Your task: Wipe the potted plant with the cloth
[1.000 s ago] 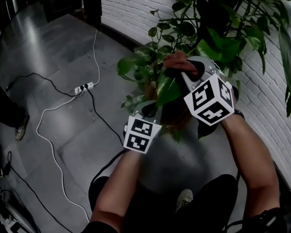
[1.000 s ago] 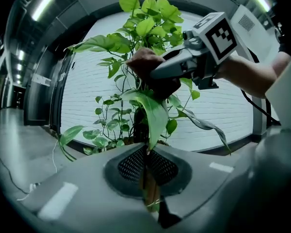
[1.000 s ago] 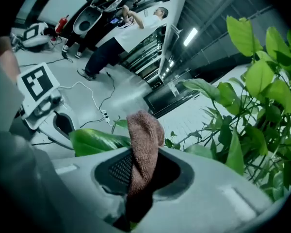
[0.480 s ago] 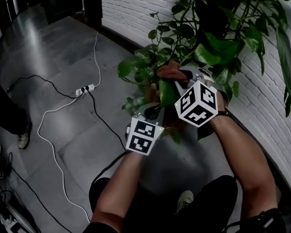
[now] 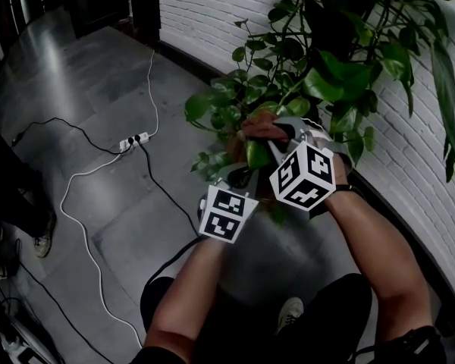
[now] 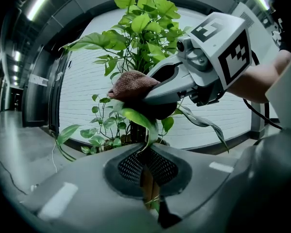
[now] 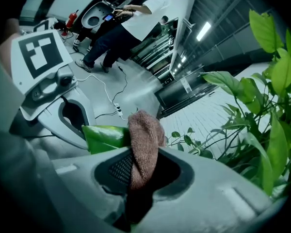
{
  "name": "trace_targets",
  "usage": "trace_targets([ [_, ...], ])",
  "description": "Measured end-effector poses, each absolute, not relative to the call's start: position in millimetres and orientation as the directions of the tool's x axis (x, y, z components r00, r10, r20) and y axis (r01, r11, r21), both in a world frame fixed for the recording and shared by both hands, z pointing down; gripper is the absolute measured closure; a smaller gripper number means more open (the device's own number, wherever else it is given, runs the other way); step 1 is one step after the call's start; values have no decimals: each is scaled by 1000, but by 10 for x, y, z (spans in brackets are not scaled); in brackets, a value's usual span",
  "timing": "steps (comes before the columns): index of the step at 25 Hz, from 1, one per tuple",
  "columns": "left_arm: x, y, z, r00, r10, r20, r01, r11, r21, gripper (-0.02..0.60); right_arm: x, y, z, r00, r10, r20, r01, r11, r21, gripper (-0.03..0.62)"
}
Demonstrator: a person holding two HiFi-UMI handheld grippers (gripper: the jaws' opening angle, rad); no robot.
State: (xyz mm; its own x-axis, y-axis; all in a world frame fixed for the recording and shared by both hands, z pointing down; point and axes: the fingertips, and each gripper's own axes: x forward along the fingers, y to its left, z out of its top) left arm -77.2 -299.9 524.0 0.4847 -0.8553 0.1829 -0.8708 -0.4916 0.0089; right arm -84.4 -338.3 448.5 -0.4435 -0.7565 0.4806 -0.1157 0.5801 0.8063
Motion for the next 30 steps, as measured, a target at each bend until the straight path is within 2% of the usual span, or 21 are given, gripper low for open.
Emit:
trace_targets([
  [22,-836,-2980,5314,461,-863,208,-877,-479,-45,565,-1051,-3019,4965,-458,-687,565,68,606,793,530],
  [30,-907,-2844,5385,451,-858,247,-880,-473,-34,565,-1170,-2831,5078,-500,-632,592,67,653,754,530],
])
